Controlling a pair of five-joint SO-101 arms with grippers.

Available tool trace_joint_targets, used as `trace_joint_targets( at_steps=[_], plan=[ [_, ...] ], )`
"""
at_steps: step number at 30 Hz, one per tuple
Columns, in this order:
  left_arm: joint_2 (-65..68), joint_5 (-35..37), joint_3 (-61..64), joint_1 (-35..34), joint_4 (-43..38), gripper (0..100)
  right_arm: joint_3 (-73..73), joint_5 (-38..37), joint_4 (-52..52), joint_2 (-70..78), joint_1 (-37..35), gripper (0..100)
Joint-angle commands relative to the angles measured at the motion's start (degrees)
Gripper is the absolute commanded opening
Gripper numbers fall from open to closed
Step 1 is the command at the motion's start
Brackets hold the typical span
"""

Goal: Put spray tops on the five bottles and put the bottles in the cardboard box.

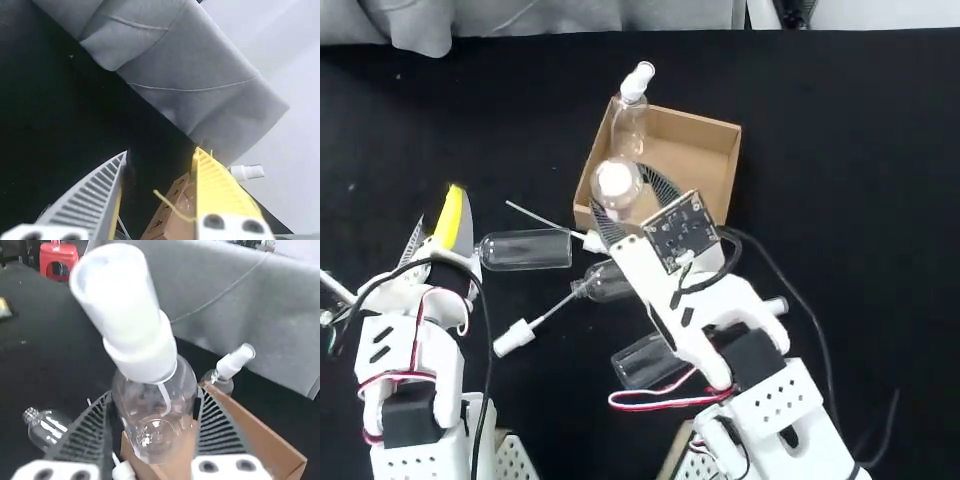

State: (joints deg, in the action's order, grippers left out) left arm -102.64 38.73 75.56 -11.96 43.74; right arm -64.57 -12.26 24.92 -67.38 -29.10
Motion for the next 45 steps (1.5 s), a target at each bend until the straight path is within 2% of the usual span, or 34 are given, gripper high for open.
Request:
trace_joint_targets(
  at_steps=[1, 12, 23, 30, 35, 45],
  plan=[
    [-0.7, 0.0, -0.7, -0.7, -1.3, 19, 6.1, 0.3, -1.9, 4.0, 1.8, 7.7],
    [-0.7, 0.0, -0.7, -0.7, -1.3, 19, 12.8, 0.4, -12.4, 25.4, 7.0, 7.7],
    [-0.7, -0.1, -0.7, -0.7, -1.3, 19, 21.1, 1.1, -13.0, 39.9, 7.4, 8.1],
    [-0.7, -0.1, -0.7, -0.7, -1.3, 19, 24.1, 11.5, -13.0, 44.7, 7.4, 8.3],
    [-0.7, -0.1, -0.7, -0.7, -1.3, 19, 25.5, 13.0, -13.5, 49.2, 7.5, 8.3],
    [-0.7, -0.1, -0.7, -0.7, -1.3, 19, 25.4, 13.2, -27.4, 59.6, 11.3, 8.3]
  ],
)
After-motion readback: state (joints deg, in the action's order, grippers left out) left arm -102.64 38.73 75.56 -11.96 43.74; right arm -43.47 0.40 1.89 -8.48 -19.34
